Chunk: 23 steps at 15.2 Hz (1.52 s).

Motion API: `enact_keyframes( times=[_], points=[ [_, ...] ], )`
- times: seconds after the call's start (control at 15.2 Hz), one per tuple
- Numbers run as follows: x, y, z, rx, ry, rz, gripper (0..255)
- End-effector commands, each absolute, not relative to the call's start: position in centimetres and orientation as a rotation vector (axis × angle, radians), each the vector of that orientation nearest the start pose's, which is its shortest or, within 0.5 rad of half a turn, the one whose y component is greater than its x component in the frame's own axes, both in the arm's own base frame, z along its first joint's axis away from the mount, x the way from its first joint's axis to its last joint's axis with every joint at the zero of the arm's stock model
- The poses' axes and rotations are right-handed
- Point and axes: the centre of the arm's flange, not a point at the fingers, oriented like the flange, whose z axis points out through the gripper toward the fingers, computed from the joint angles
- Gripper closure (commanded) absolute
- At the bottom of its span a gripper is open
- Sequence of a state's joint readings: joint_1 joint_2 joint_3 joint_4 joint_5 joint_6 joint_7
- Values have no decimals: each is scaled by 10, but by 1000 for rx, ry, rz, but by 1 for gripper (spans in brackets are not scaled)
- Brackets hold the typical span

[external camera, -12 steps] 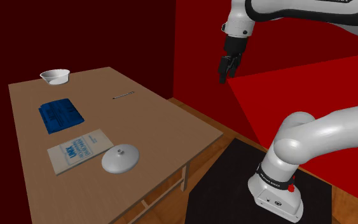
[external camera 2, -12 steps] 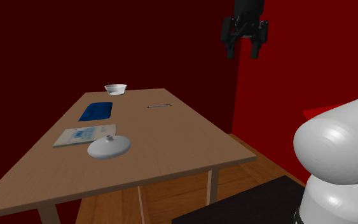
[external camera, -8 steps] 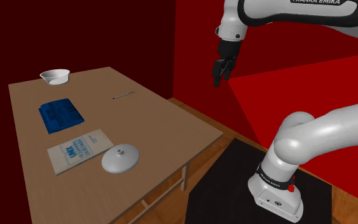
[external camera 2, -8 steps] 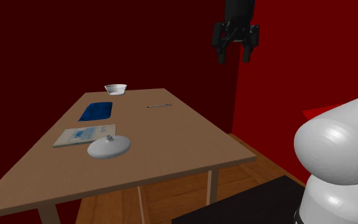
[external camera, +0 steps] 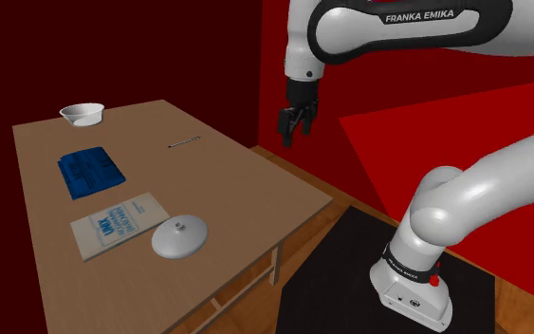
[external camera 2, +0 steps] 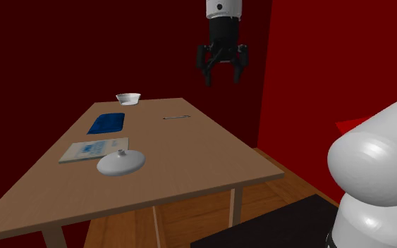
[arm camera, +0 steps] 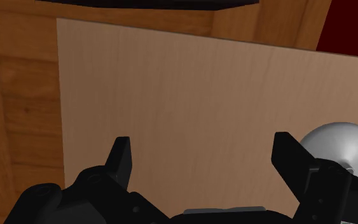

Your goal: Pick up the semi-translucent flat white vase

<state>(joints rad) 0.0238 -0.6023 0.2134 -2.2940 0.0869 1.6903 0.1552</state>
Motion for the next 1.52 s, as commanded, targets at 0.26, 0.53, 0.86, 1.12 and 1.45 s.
enact_keyframes(
  times=[0.26,0.53,0.86,1.12,1.45],
  points=[
    [399,173,526,-3188,-50,35,0],
    [426,215,503,-3197,-48,53,0],
    [460,266,472,-3207,-45,76,0],
    [486,307,447,-3215,-43,95,0],
    [519,357,415,-3225,-41,118,0]
  ],
)
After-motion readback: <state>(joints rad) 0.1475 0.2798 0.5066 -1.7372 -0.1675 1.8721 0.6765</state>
